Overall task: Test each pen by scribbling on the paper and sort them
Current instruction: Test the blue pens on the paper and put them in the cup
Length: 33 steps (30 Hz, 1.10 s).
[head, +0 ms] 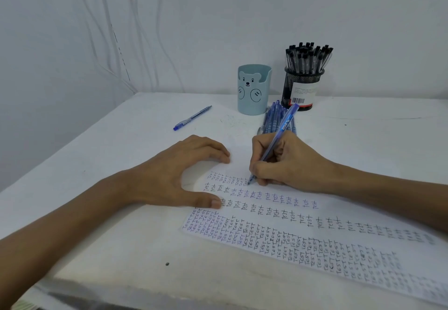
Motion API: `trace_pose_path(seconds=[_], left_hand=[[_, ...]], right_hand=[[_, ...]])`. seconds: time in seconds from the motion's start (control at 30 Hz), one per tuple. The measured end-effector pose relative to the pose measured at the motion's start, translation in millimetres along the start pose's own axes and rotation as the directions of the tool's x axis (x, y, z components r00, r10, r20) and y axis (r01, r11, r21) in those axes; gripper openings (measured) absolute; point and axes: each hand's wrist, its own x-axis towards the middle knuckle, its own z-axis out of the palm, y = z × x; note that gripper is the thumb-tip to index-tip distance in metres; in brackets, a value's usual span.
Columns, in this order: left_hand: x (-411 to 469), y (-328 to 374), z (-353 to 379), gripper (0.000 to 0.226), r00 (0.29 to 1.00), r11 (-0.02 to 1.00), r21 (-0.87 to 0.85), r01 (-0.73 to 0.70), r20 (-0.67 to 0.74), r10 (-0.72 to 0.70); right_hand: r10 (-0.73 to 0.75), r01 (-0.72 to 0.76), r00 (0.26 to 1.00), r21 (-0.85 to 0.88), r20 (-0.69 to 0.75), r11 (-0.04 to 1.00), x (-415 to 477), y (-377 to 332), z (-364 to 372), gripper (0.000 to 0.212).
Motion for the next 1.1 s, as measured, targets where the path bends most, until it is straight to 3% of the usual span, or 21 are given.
trace_pose_path(seconds=[1.1], left_hand=[[-1.0,1.0,-0.2,0.072,1.000,1.000,0.017,0.010,0.013,-0.010]], right_hand=[[0.058,-0.058,0.998,0.004,-0.022,0.998,3.9,1.1,0.4,0.021]])
